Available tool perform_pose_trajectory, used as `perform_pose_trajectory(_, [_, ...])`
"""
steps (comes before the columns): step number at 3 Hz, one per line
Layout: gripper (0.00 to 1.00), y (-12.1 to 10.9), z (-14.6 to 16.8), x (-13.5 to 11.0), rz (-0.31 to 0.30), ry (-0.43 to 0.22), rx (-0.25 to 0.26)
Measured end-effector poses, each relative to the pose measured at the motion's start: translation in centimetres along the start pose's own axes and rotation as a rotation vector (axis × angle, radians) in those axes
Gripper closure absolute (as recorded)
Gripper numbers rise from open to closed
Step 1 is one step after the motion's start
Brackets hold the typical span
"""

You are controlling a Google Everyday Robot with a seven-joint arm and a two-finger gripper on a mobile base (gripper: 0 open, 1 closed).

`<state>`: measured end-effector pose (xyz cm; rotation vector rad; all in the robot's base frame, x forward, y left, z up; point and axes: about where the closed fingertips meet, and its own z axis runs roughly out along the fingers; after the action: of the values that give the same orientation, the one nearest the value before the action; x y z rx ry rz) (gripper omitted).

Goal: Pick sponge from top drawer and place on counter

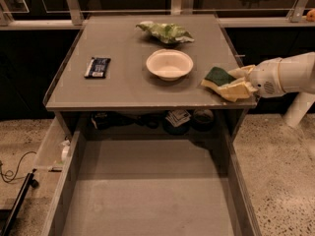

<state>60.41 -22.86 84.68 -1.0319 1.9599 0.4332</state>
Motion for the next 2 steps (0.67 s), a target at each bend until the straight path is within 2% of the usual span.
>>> perform_pose_trajectory(2, [0.34,0.0,0.01,0.0,0.0,0.0,0.0])
